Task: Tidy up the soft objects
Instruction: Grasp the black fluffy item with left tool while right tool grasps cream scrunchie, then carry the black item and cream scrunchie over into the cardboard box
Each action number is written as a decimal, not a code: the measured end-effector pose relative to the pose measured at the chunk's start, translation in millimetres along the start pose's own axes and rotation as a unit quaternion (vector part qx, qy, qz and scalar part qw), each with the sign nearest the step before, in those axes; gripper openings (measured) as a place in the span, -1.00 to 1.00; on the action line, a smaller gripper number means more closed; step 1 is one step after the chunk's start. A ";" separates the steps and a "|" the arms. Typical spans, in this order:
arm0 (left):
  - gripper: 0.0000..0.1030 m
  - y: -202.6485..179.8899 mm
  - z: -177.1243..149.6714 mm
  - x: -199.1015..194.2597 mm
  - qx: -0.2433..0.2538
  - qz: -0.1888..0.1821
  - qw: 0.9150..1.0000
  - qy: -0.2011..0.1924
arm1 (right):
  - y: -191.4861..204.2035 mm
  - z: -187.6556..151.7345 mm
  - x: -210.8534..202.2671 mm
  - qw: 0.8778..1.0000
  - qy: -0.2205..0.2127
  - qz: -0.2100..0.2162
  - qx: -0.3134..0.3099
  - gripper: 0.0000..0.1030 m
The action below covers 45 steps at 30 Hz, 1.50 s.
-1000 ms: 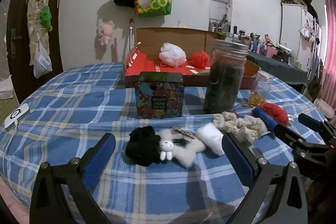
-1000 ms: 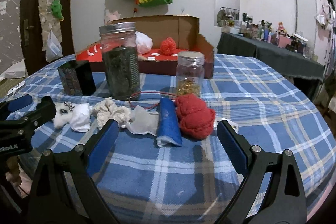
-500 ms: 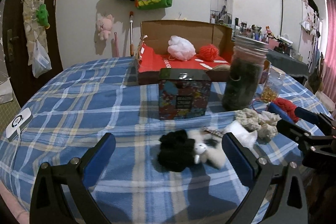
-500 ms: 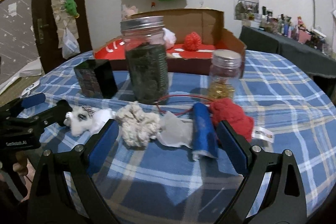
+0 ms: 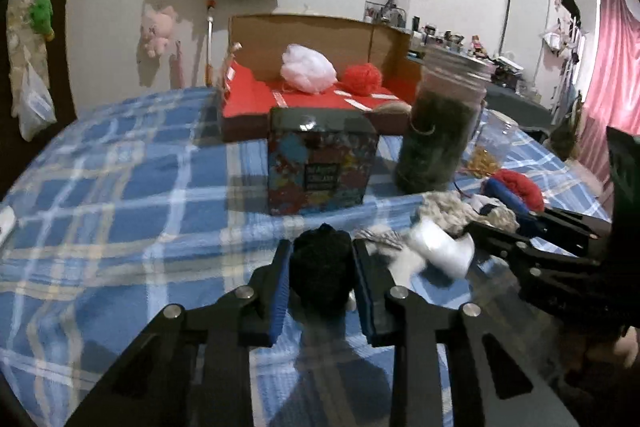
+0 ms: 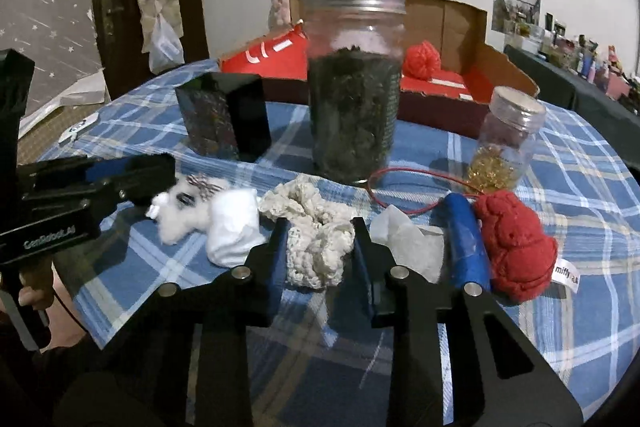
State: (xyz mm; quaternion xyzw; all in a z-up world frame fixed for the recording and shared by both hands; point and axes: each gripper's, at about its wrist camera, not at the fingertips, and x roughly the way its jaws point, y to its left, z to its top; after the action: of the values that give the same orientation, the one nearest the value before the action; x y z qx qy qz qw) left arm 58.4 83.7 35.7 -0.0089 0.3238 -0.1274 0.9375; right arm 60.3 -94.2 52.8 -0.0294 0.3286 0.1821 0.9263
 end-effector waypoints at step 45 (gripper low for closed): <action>-0.45 -71.5 21.9 6.4 0.020 -0.112 0.993 -0.017 | -54.6 -7.5 -45.6 0.998 -0.039 -0.040 0.034 -0.47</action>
State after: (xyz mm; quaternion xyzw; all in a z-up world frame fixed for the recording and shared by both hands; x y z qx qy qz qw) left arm 59.9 11.5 56.2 -0.0285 0.3025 -0.2375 0.9226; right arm 42.5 -160.9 71.6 -0.0037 0.2972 0.1342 0.9453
